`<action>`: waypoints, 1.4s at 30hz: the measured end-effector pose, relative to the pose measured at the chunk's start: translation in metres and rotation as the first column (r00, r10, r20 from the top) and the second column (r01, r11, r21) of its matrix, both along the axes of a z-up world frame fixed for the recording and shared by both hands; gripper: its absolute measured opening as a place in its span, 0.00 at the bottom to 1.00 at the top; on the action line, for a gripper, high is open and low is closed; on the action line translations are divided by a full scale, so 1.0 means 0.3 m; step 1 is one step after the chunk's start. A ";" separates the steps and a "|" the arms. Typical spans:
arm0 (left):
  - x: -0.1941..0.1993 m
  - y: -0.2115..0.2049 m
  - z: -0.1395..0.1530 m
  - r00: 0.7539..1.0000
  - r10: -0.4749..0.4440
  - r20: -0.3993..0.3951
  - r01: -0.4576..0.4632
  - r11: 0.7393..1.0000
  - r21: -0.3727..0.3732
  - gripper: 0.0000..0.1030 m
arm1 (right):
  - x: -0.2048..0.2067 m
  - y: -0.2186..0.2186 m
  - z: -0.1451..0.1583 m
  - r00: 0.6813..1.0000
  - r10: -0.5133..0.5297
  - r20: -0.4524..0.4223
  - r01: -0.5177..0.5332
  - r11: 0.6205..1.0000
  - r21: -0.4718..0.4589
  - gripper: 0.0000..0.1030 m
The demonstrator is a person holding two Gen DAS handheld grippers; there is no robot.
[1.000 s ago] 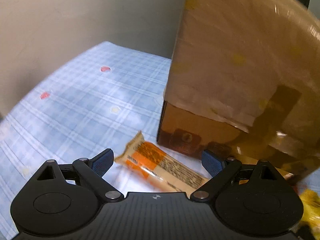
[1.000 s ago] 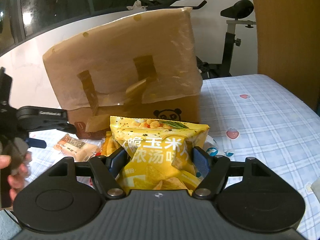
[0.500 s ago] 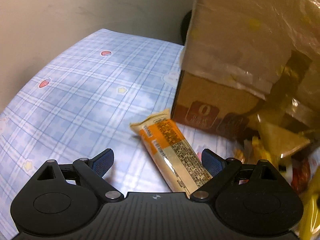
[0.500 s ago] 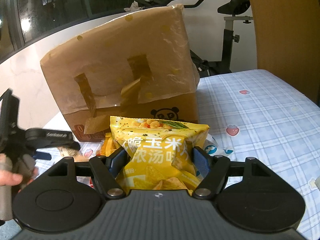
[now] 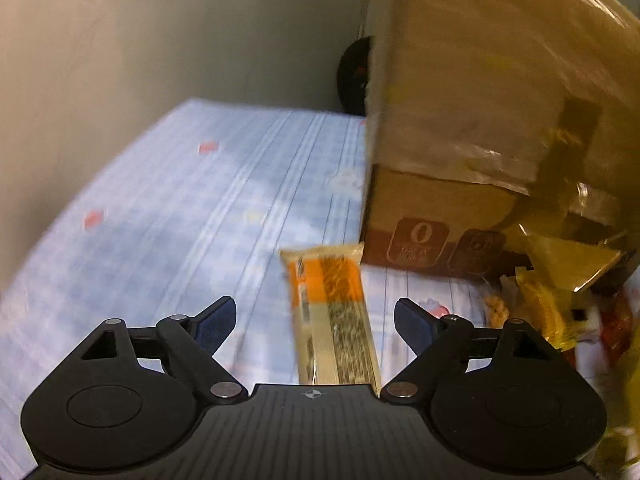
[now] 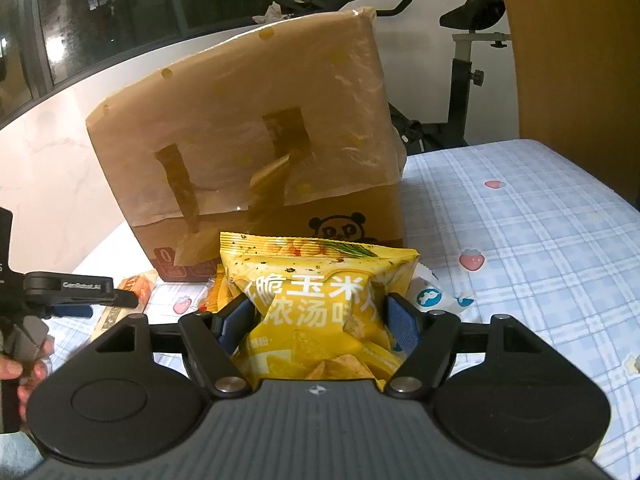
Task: Organize snacks
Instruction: 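Grasp the yellow corn chip bag with the right tool while the left tool grasps the orange-striped wafer bar, then lift both held snacks and carry them over the lined box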
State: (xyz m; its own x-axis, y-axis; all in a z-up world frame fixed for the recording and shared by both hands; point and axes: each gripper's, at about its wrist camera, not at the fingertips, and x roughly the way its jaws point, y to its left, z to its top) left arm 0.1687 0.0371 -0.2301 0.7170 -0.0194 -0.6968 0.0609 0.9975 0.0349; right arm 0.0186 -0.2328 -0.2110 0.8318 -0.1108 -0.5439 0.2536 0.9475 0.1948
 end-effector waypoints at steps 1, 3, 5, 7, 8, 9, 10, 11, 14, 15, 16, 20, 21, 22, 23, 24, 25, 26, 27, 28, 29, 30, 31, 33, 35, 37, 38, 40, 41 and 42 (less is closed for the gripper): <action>0.003 -0.016 -0.008 1.000 -0.001 0.014 0.001 1.000 0.026 0.83 | 0.000 0.000 0.000 1.000 0.000 0.000 0.000 1.000 0.000 0.72; 0.014 -0.025 -0.025 0.999 0.035 0.011 -0.036 0.998 0.042 0.80 | 0.001 -0.003 -0.003 1.000 -0.002 -0.001 0.002 1.000 0.000 0.72; 0.021 -0.025 -0.040 0.998 0.069 -0.013 -0.068 0.997 0.042 0.77 | 0.001 -0.005 -0.005 1.000 -0.006 -0.004 0.006 1.000 0.002 0.72; 0.011 -0.037 -0.053 0.998 0.070 -0.006 -0.069 0.996 0.062 0.75 | 0.000 -0.006 -0.004 1.000 -0.006 -0.003 0.006 1.000 0.004 0.72; 0.003 -0.043 -0.058 0.998 0.062 0.006 -0.062 0.995 0.075 0.74 | 0.000 -0.005 -0.004 1.000 -0.006 -0.002 0.006 1.000 0.002 0.72; -0.007 -0.049 -0.060 0.998 0.054 0.026 -0.056 0.995 0.082 0.73 | 0.000 -0.005 -0.005 1.000 -0.004 -0.003 0.004 1.000 0.001 0.72; -0.011 -0.049 -0.062 0.998 0.048 0.035 -0.051 0.995 0.080 0.69 | 0.000 -0.005 -0.006 1.000 -0.002 -0.005 0.002 1.000 0.002 0.72; -0.015 -0.047 -0.062 0.998 0.041 0.041 -0.044 0.997 0.068 0.62 | 0.000 -0.006 -0.007 1.000 0.000 -0.006 0.000 1.000 0.002 0.72; -0.027 -0.036 -0.054 0.999 0.014 0.044 -0.014 1.000 0.011 0.41 | 0.002 -0.005 -0.009 1.000 0.004 -0.008 -0.004 1.000 0.000 0.72; -0.031 -0.040 -0.051 0.999 0.015 0.049 -0.016 1.000 0.024 0.40 | 0.003 -0.006 -0.009 1.000 0.005 -0.009 -0.005 1.000 0.001 0.72; -0.037 -0.040 -0.048 0.998 0.012 0.056 -0.014 1.000 0.028 0.40 | 0.003 -0.006 -0.009 1.000 0.006 -0.009 -0.006 1.000 0.001 0.72; -0.074 -0.033 -0.030 0.998 -0.009 0.062 0.008 1.000 0.010 0.39 | 0.003 -0.008 -0.010 1.000 0.006 -0.010 -0.006 1.000 0.000 0.72; -0.082 -0.035 -0.030 0.998 -0.010 0.063 0.010 1.000 0.004 0.39 | 0.003 -0.006 -0.010 1.000 0.006 -0.010 -0.006 1.000 -0.001 0.72; -0.096 -0.032 -0.020 0.998 -0.014 0.065 0.014 1.000 -0.004 0.39 | 0.004 -0.007 -0.011 1.000 0.006 -0.010 -0.006 1.000 0.000 0.72; -0.115 -0.028 -0.006 0.997 -0.018 0.069 0.019 1.000 -0.011 0.39 | 0.005 -0.006 -0.011 1.000 0.006 -0.011 -0.006 1.000 -0.001 0.72; -0.121 -0.028 0.003 0.997 -0.023 0.072 0.025 1.000 -0.019 0.39 | 0.005 -0.004 -0.010 1.000 0.007 -0.011 -0.007 1.000 -0.002 0.72; -0.132 -0.026 0.013 0.997 -0.027 0.076 0.029 0.999 -0.023 0.39 | 0.005 -0.003 -0.010 1.000 0.008 -0.010 -0.008 1.000 -0.002 0.72; -0.138 -0.027 0.021 0.996 -0.029 0.081 0.031 0.999 -0.027 0.40 | 0.004 -0.003 -0.010 1.000 0.008 -0.010 -0.008 1.000 -0.003 0.72; -0.156 -0.029 0.035 0.996 -0.032 0.087 0.035 0.999 -0.031 0.40 | 0.004 -0.003 -0.009 1.000 0.008 -0.011 -0.008 1.000 -0.003 0.72; -0.172 -0.029 0.049 0.995 -0.035 0.094 0.039 0.999 -0.036 0.40 | 0.003 -0.004 -0.009 1.000 0.007 -0.011 -0.007 1.000 -0.003 0.72; -0.176 -0.023 0.053 0.994 -0.039 0.102 0.043 0.998 -0.040 0.40 | 0.003 -0.005 -0.007 1.000 0.006 -0.010 -0.006 1.000 -0.004 0.72; -0.187 -0.022 0.064 0.993 -0.041 0.112 0.046 0.998 -0.045 0.40 | 0.002 -0.005 -0.006 1.000 0.005 -0.009 -0.005 1.000 -0.005 0.72; -0.192 -0.017 0.068 0.992 -0.041 0.119 0.047 0.998 -0.051 0.40 | 0.001 -0.004 -0.004 1.000 0.004 -0.008 -0.004 1.000 -0.007 0.72; -0.206 -0.021 0.087 0.990 -0.041 0.131 0.050 0.996 -0.067 0.40 | 0.002 0.000 -0.001 1.000 0.003 -0.010 -0.003 1.000 -0.012 0.72; -0.211 -0.022 0.097 0.989 -0.042 0.138 0.054 0.995 -0.080 0.40 | -0.001 0.004 0.006 1.000 0.003 -0.007 -0.003 1.000 -0.017 0.72; -0.213 -0.023 0.108 0.988 -0.044 0.146 0.057 0.995 -0.087 0.40 | -0.008 0.006 0.020 1.000 0.001 0.004 -0.001 1.000 -0.025 0.72; -0.217 -0.025 0.118 0.988 -0.044 0.151 0.058 0.994 -0.091 0.40 | -0.013 0.006 0.029 1.000 0.000 0.012 0.000 1.000 -0.029 0.71; -0.222 -0.025 0.134 0.986 -0.041 0.163 0.057 0.994 -0.098 0.40 | -0.020 0.007 0.049 1.000 0.000 0.027 0.001 0.999 -0.035 0.72; -0.223 -0.023 0.142 0.985 -0.039 0.170 0.057 0.993 -0.102 0.40 | -0.024 0.008 0.059 0.999 0.000 0.036 0.001 0.999 -0.039 0.72; -0.223 -0.022 0.151 0.984 -0.040 0.176 0.059 0.993 -0.106 0.40 | -0.027 0.008 0.069 0.999 0.001 0.042 0.001 0.999 -0.044 0.72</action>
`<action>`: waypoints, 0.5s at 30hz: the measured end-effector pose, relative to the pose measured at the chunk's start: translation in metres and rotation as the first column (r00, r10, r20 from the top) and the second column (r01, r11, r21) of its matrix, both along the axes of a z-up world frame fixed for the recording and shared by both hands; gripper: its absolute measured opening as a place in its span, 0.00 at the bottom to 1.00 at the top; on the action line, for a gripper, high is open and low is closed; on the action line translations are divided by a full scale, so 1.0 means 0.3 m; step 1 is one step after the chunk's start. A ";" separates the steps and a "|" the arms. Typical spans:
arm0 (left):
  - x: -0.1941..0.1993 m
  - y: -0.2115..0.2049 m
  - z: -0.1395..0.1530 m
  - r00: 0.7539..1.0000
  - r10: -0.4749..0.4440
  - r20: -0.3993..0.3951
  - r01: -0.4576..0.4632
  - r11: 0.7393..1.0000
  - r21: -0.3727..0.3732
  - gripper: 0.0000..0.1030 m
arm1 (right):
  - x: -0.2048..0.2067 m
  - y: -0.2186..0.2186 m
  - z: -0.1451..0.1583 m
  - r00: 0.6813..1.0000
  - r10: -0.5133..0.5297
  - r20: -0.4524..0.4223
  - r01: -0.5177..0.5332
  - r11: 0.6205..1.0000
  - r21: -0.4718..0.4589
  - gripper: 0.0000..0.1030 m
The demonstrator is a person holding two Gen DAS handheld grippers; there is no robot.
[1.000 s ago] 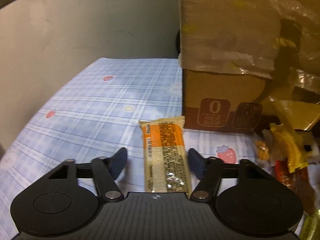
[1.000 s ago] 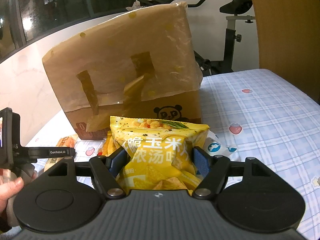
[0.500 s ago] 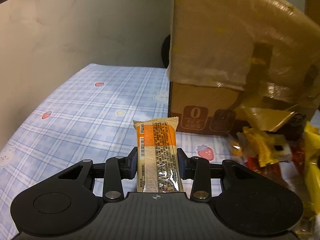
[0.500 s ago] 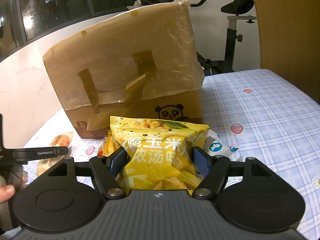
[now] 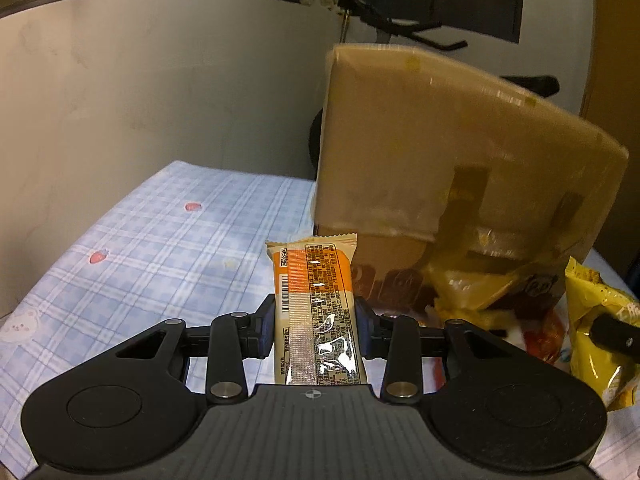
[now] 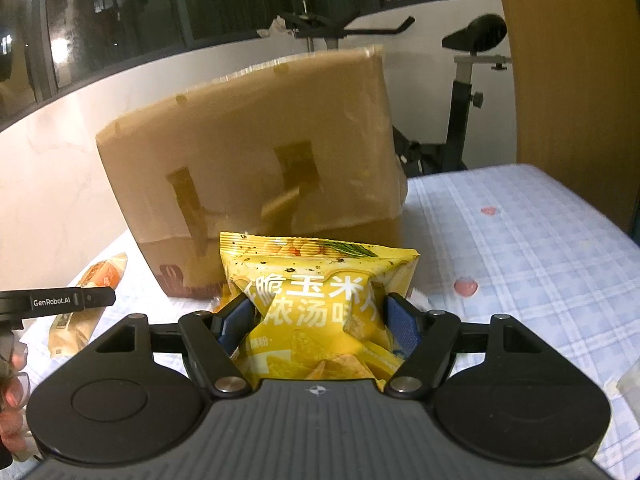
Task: Organize snacks
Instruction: 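Lift both held snacks and carry them over the lined box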
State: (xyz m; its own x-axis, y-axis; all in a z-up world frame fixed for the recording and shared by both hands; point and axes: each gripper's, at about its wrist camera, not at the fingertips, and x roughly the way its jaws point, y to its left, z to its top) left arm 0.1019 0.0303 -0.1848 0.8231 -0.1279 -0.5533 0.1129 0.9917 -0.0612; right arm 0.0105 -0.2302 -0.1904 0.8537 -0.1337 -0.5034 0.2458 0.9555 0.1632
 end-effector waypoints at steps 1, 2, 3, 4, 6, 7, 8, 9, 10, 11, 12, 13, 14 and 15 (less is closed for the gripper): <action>0.000 0.000 0.010 1.000 -0.004 0.006 0.004 1.000 -0.003 0.40 | -0.001 0.002 0.009 1.000 -0.001 0.005 0.001 1.000 -0.006 0.72; -0.003 -0.003 0.023 1.000 -0.009 0.012 0.009 1.000 -0.003 0.40 | -0.004 0.003 0.016 1.000 -0.002 0.008 0.002 1.000 -0.010 0.72; -0.006 -0.005 0.039 1.000 -0.015 0.022 0.015 1.000 -0.006 0.40 | -0.006 0.005 0.025 1.000 -0.002 0.012 0.002 1.000 -0.012 0.72; -0.009 -0.004 0.052 0.999 -0.019 0.031 0.019 1.000 -0.010 0.40 | -0.008 0.006 0.034 1.000 -0.003 0.016 0.003 1.000 -0.014 0.71; -0.015 -0.003 0.088 0.998 -0.026 0.055 0.027 1.000 -0.015 0.40 | -0.009 0.006 0.056 1.000 -0.003 0.025 0.004 1.000 -0.019 0.72; -0.017 -0.004 0.107 0.997 -0.029 0.067 0.030 0.999 -0.016 0.40 | -0.013 0.005 0.068 0.999 -0.004 0.032 0.004 1.000 -0.023 0.71; -0.020 -0.004 0.125 0.996 -0.031 0.079 0.033 0.999 -0.016 0.40 | -0.015 0.006 0.083 0.999 -0.004 0.042 0.005 1.000 -0.027 0.71; -0.023 -0.005 0.147 0.995 -0.035 0.093 0.036 0.999 -0.017 0.40 | -0.018 0.005 0.096 0.999 -0.002 0.049 0.004 1.000 -0.030 0.71; -0.025 -0.007 0.165 0.994 -0.038 0.103 0.040 0.999 -0.018 0.40 | -0.020 0.005 0.110 0.998 -0.002 0.059 0.004 0.999 -0.034 0.71; -0.026 -0.008 0.185 0.993 -0.042 0.114 0.044 0.999 -0.019 0.40 | -0.022 0.005 0.125 0.998 -0.002 0.069 0.004 0.999 -0.039 0.71; -0.029 -0.011 0.207 0.991 -0.047 0.128 0.050 0.999 -0.020 0.40 | -0.024 0.006 0.143 0.997 -0.001 0.080 0.004 0.999 -0.041 0.72; -0.034 -0.015 0.226 0.989 -0.051 0.141 0.054 0.998 -0.019 0.40 | -0.023 0.004 0.159 0.996 0.001 0.090 0.003 0.999 -0.041 0.72; -0.036 -0.018 0.244 0.987 -0.054 0.154 0.057 0.998 -0.019 0.40 | -0.023 0.004 0.178 0.995 0.003 0.101 0.001 0.999 -0.041 0.72; -0.039 -0.021 0.264 0.984 -0.058 0.168 0.062 0.998 -0.021 0.40 | -0.023 0.005 0.195 0.994 0.005 0.109 -0.001 0.999 -0.041 0.72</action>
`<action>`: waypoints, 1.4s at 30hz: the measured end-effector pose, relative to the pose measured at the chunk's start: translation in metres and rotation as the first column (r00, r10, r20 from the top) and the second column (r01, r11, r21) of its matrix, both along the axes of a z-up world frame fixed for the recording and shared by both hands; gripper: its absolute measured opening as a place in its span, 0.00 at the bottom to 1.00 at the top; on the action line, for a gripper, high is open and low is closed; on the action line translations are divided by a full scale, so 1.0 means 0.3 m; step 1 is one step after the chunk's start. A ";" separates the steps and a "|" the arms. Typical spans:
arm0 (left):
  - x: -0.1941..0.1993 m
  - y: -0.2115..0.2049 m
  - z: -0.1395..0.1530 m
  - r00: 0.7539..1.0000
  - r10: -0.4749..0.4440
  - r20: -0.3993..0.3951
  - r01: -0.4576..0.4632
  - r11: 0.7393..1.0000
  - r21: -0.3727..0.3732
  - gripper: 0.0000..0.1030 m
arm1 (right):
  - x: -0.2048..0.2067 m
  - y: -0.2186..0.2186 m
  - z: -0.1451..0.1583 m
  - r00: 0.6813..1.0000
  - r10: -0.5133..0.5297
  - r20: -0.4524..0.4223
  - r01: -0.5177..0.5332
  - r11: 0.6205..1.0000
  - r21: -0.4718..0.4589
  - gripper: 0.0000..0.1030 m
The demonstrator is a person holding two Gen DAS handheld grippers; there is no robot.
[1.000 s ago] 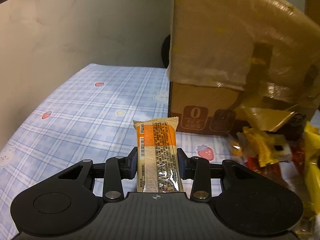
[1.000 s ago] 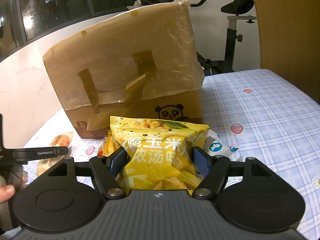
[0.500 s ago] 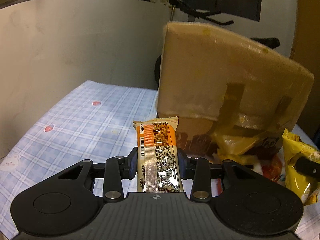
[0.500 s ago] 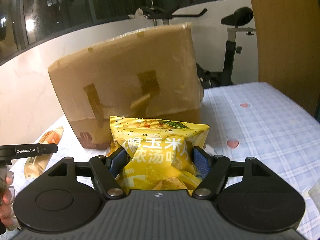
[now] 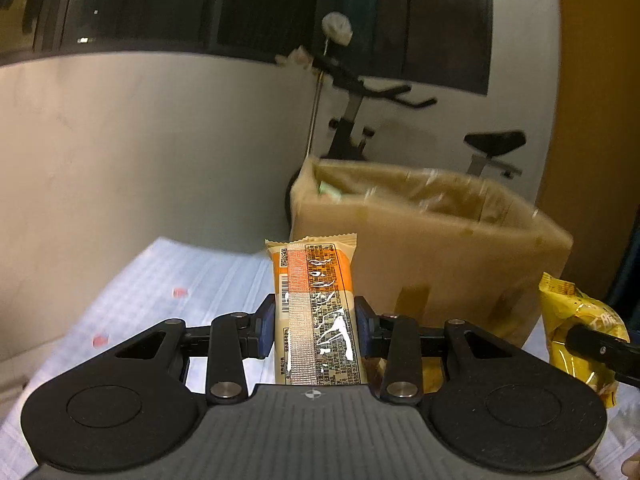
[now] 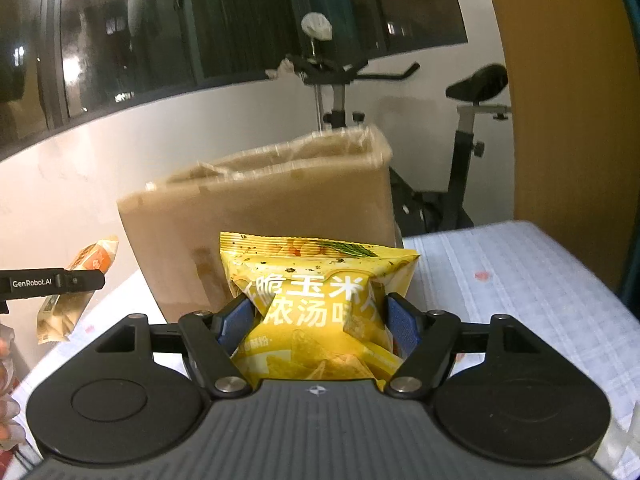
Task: Organize snacks
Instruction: 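Lift both held snacks and carry them over the lined box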
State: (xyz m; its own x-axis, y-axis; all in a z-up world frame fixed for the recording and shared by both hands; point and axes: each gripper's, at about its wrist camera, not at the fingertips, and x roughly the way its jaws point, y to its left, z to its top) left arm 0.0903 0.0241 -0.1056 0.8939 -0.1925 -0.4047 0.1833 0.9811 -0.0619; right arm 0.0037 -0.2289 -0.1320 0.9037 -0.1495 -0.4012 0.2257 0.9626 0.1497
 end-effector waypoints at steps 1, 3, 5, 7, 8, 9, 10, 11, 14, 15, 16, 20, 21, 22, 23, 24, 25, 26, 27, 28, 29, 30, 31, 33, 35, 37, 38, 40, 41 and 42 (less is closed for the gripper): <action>-0.001 -0.002 0.016 1.000 -0.004 0.009 0.004 1.000 -0.003 0.40 | 0.001 0.000 0.021 1.000 0.003 0.011 -0.003 1.000 -0.001 0.72; -0.011 -0.008 0.046 1.000 -0.011 0.027 0.011 1.000 -0.011 0.40 | 0.002 -0.002 0.061 0.999 0.008 0.034 -0.007 1.000 -0.009 0.72; -0.013 -0.017 0.074 0.999 -0.017 0.042 0.018 1.000 -0.015 0.40 | 0.004 -0.002 0.102 0.998 0.015 0.054 -0.014 1.000 -0.022 0.72; -0.011 -0.029 0.102 0.998 -0.026 0.056 0.027 0.999 -0.016 0.40 | 0.008 -0.003 0.147 0.997 0.024 0.077 -0.021 0.999 -0.036 0.71; -0.008 -0.034 0.115 0.998 -0.032 0.062 0.033 0.999 -0.018 0.40 | 0.012 -0.008 0.166 0.996 0.028 0.089 -0.024 0.999 -0.043 0.72; -0.003 -0.038 0.129 0.997 -0.038 0.069 0.039 0.999 -0.021 0.40 | 0.016 -0.011 0.188 0.994 0.032 0.101 -0.027 0.998 -0.050 0.72; 0.007 -0.040 0.140 0.996 -0.043 0.076 0.045 0.999 -0.024 0.40 | 0.021 -0.016 0.207 0.993 0.035 0.112 -0.029 0.998 -0.052 0.72; 0.010 -0.045 0.155 0.995 -0.047 0.084 0.050 0.998 -0.026 0.40 | 0.028 -0.023 0.223 0.992 0.038 0.120 -0.032 0.998 -0.051 0.72; 0.029 -0.070 0.193 0.991 -0.059 0.117 0.062 0.998 -0.020 0.40 | 0.062 -0.052 0.273 0.988 0.037 0.147 -0.031 0.999 -0.044 0.72; 0.039 -0.080 0.206 0.990 -0.066 0.128 0.069 0.997 -0.018 0.40 | 0.078 -0.065 0.290 0.987 0.034 0.155 -0.028 0.999 -0.042 0.72; 0.050 -0.092 0.219 0.988 -0.074 0.137 0.077 0.997 -0.016 0.40 | 0.092 -0.076 0.305 0.986 0.031 0.161 -0.024 0.999 -0.041 0.72; 0.127 -0.152 0.259 0.983 -0.109 0.149 0.111 0.994 -0.005 0.40 | 0.172 -0.116 0.357 0.984 0.025 0.178 -0.015 0.998 -0.061 0.72; 0.159 -0.171 0.261 0.983 -0.118 0.139 0.120 0.993 -0.003 0.40 | 0.201 -0.125 0.367 0.983 0.025 0.179 -0.013 0.998 -0.068 0.72; 0.190 -0.182 0.260 0.984 -0.126 0.127 0.128 0.992 -0.007 0.40 | 0.227 -0.134 0.373 0.983 0.026 0.180 -0.014 0.997 -0.070 0.72; 0.223 -0.195 0.258 0.985 -0.133 0.112 0.136 0.991 -0.015 0.40 | 0.262 -0.145 0.380 0.983 0.030 0.180 -0.018 0.998 -0.065 0.72; 0.267 -0.206 0.251 0.986 -0.141 0.091 0.144 0.989 -0.027 0.40 | 0.292 -0.156 0.381 0.983 0.033 0.178 -0.023 0.998 -0.059 0.72; 0.300 -0.212 0.242 0.987 -0.142 0.077 0.145 0.989 -0.035 0.40 | 0.332 -0.166 0.384 0.985 0.036 0.172 -0.027 0.998 -0.053 0.72; 0.326 -0.217 0.230 0.988 -0.144 0.064 0.146 0.988 -0.040 0.40 | 0.362 -0.171 0.384 0.986 0.038 0.163 -0.031 0.998 -0.049 0.71; 0.360 -0.227 0.219 0.988 -0.149 0.048 0.151 0.987 -0.045 0.40 | 0.397 -0.176 0.382 0.988 0.041 0.149 -0.034 0.998 -0.048 0.72; 0.387 -0.232 0.210 0.988 -0.151 0.035 0.153 0.987 -0.047 0.40 | 0.431 -0.177 0.377 0.990 0.041 0.135 -0.034 0.998 -0.054 0.72; 0.410 -0.237 0.202 0.988 -0.150 0.025 0.151 0.987 -0.048 0.40 | 0.463 -0.175 0.371 0.991 0.045 0.123 -0.038 0.997 -0.065 0.71; 0.435 -0.244 0.190 0.989 -0.146 0.013 0.146 0.988 -0.044 0.40 | 0.494 -0.173 0.364 0.993 0.052 0.109 -0.044 0.996 -0.078 0.71; 0.439 -0.243 0.180 0.990 -0.141 0.009 0.141 0.989 -0.045 0.40 | 0.515 -0.172 0.356 0.993 0.055 0.102 -0.047 0.995 -0.086 0.71; 0.467 -0.245 0.158 0.990 -0.138 -0.002 0.138 0.989 -0.054 0.40 | 0.554 -0.179 0.335 0.994 0.070 0.086 -0.064 0.995 -0.075 0.71; 0.484 -0.246 0.136 0.990 -0.138 -0.018 0.137 0.989 -0.056 0.40 | 0.590 -0.185 0.315 0.995 0.077 0.063 -0.071 0.994 -0.088 0.71; 0.501 -0.255 0.113 0.989 -0.145 -0.029 0.143 0.989 -0.041 0.40 | 0.625 -0.185 0.288 0.995 0.090 0.034 -0.086 0.990 -0.110 0.71; 0.505 -0.260 0.104 0.989 -0.147 -0.029 0.146 0.989 -0.028 0.40 | 0.635 -0.186 0.272 0.995 0.094 0.021 -0.091 0.990 -0.110 0.71; 0.513 -0.265 0.091 0.989 -0.146 -0.031 0.146 0.989 -0.013 0.40 | 0.656 -0.195 0.246 0.995 0.100 -0.001 -0.100 0.990 -0.097 0.71; 0.519 -0.266 0.086 0.988 -0.147 -0.037 0.146 0.989 -0.014 0.40 | 0.664 -0.201 0.236 0.995 0.101 -0.009 -0.101 0.991 -0.086 0.71; 0.531 -0.271 0.081 0.988 -0.149 -0.045 0.148 0.989 -0.016 0.40 | 0.672 -0.206 0.228 0.995 0.102 -0.015 -0.103 0.992 -0.078 0.71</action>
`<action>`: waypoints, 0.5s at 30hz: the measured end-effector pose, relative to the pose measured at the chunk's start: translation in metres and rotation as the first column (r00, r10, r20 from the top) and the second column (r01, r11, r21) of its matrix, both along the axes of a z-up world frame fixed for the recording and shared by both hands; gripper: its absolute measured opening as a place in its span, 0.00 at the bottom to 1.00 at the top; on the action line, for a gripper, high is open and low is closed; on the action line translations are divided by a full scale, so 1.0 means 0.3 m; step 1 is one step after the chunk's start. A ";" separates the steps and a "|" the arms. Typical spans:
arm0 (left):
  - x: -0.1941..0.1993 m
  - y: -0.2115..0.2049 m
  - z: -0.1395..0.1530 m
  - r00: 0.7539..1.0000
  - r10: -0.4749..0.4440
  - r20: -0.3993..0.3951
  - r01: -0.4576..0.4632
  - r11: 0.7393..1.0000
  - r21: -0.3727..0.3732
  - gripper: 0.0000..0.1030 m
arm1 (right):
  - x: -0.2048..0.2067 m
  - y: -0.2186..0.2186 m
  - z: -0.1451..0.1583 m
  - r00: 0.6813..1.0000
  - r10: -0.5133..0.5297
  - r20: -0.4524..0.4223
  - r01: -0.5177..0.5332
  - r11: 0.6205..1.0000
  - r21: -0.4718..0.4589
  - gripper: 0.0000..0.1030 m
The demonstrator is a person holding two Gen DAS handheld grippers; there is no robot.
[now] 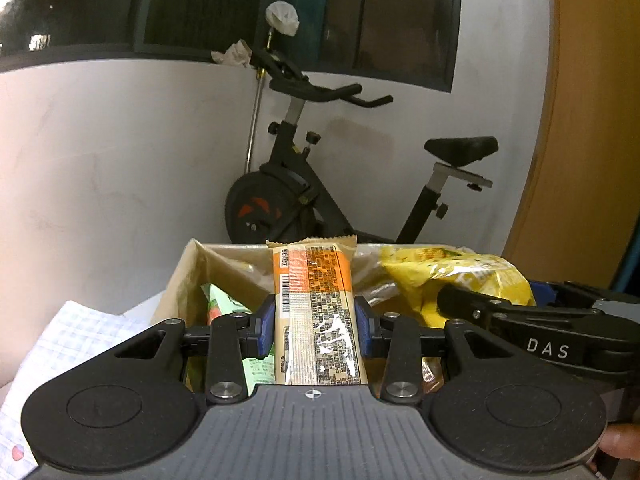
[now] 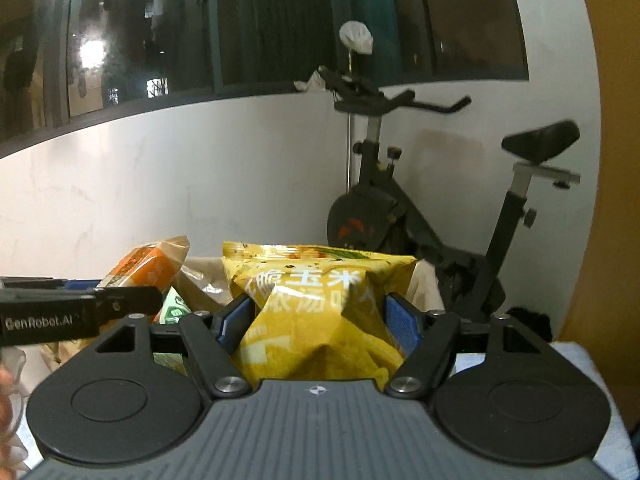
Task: Organize snacks
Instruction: 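Lift both held snacks and carry them over the lined box, then open both tools to drop the snacks into the box and withdraw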
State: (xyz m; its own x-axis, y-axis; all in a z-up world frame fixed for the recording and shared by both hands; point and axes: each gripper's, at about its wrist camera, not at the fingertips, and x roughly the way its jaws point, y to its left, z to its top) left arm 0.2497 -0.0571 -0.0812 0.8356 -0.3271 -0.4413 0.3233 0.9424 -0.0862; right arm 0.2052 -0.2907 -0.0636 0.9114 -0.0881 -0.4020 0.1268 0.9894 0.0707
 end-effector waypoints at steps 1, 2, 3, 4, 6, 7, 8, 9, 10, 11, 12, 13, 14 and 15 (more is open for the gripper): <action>0.011 -0.003 -0.003 1.000 -0.002 -0.005 0.002 1.000 0.002 0.40 | 0.007 -0.004 -0.008 1.000 0.004 -0.007 -0.004 1.000 0.003 0.71; 0.015 -0.004 -0.006 1.000 -0.001 -0.003 0.001 1.000 0.005 0.40 | 0.014 -0.004 -0.015 1.000 0.012 -0.015 -0.012 1.000 0.002 0.71; 0.016 -0.005 -0.008 1.000 0.001 0.004 -0.001 1.000 0.010 0.40 | 0.021 -0.002 -0.020 1.000 0.017 -0.023 -0.017 1.000 -0.005 0.71; 0.018 -0.007 -0.007 1.000 0.000 0.011 -0.001 1.000 0.017 0.44 | 0.026 -0.001 -0.025 0.999 0.020 -0.030 -0.020 1.000 -0.013 0.71; 0.015 -0.003 -0.003 1.000 -0.004 0.024 0.004 1.000 0.011 0.61 | 0.035 0.004 -0.030 0.999 0.021 -0.037 -0.022 0.999 -0.025 0.72; 0.016 -0.001 0.002 0.999 -0.003 0.032 0.003 1.000 0.001 0.70 | 0.040 0.003 -0.032 0.999 0.020 -0.042 -0.021 0.999 -0.025 0.73; 0.013 0.003 0.006 0.999 -0.002 0.038 0.002 1.000 -0.007 0.73 | 0.042 0.004 -0.034 0.999 0.020 -0.048 -0.021 1.000 -0.018 0.74; 0.011 0.007 0.011 0.999 -0.004 0.044 0.005 1.000 -0.013 0.73 | 0.045 0.001 -0.034 0.998 0.020 -0.051 -0.020 1.000 -0.011 0.75; 0.009 0.009 0.014 0.999 -0.004 0.046 0.005 1.000 -0.013 0.73 | 0.047 -0.002 -0.034 0.998 0.020 -0.053 -0.020 1.000 -0.006 0.76; 0.007 0.012 0.018 0.999 -0.002 0.049 0.003 1.000 -0.010 0.74 | 0.047 -0.006 -0.033 0.998 0.019 -0.055 -0.019 1.000 0.001 0.80; 0.003 0.015 0.020 0.999 0.003 0.051 -0.003 1.000 -0.007 0.74 | 0.045 -0.009 -0.029 0.998 0.015 -0.055 -0.015 1.000 0.007 0.82; -0.001 0.018 0.022 0.999 0.007 0.052 -0.007 1.000 -0.006 0.74 | 0.043 -0.013 -0.028 0.998 0.011 -0.054 -0.010 1.000 0.014 0.82; -0.004 0.024 0.024 0.999 0.011 0.051 -0.010 1.000 -0.006 0.74 | 0.041 -0.018 -0.026 0.998 0.008 -0.054 -0.007 1.000 0.022 0.83; -0.007 0.026 0.026 0.999 0.013 0.050 -0.013 1.000 -0.006 0.74 | 0.039 -0.023 -0.024 0.998 0.006 -0.056 -0.004 1.000 0.030 0.83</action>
State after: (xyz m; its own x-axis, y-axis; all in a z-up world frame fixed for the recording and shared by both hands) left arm 0.2477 -0.0492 -0.0733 0.8607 -0.3185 -0.3973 0.3151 0.9460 -0.0757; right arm 0.2170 -0.2975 -0.0708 0.8879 -0.0708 -0.4545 0.1262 0.9877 0.0927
